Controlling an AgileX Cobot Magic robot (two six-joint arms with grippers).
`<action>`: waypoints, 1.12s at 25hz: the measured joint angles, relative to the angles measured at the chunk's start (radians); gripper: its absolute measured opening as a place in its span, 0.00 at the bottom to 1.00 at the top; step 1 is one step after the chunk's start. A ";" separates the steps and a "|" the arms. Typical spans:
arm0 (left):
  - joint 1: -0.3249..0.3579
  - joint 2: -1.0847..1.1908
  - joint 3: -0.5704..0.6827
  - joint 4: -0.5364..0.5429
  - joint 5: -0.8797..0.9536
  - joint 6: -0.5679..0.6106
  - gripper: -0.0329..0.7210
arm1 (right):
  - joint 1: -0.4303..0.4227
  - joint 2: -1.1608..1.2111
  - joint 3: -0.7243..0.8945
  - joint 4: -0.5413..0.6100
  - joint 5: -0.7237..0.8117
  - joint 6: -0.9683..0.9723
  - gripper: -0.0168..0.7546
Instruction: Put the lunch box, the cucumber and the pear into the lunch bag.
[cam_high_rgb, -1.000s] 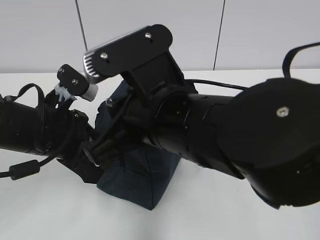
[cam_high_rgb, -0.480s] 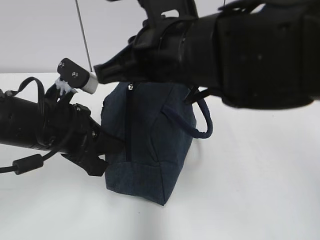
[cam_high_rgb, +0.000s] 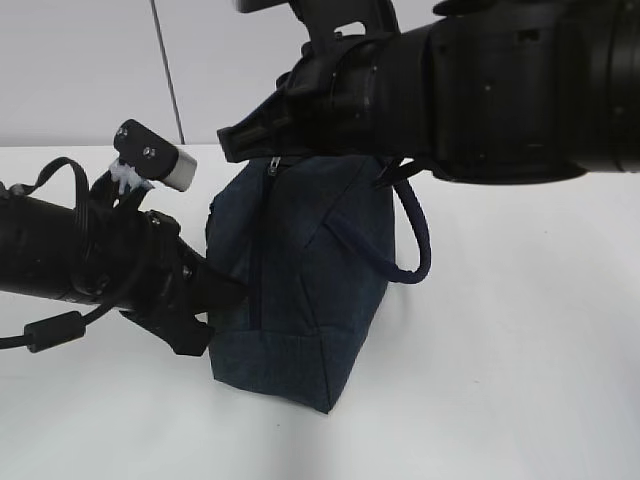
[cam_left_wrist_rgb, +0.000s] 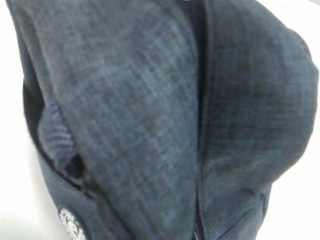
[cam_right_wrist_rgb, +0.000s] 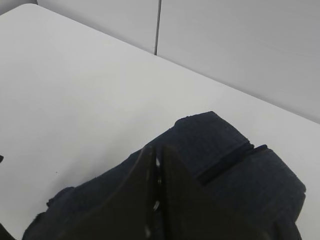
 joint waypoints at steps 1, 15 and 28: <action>0.000 0.000 0.007 -0.001 -0.004 0.000 0.03 | -0.004 0.004 0.000 0.000 0.004 -0.002 0.03; -0.002 -0.002 0.056 -0.014 -0.017 0.004 0.03 | -0.120 0.036 -0.011 -0.026 0.025 -0.039 0.03; -0.002 -0.002 0.056 -0.014 -0.016 0.004 0.03 | -0.470 0.193 -0.055 -0.047 0.458 0.241 0.03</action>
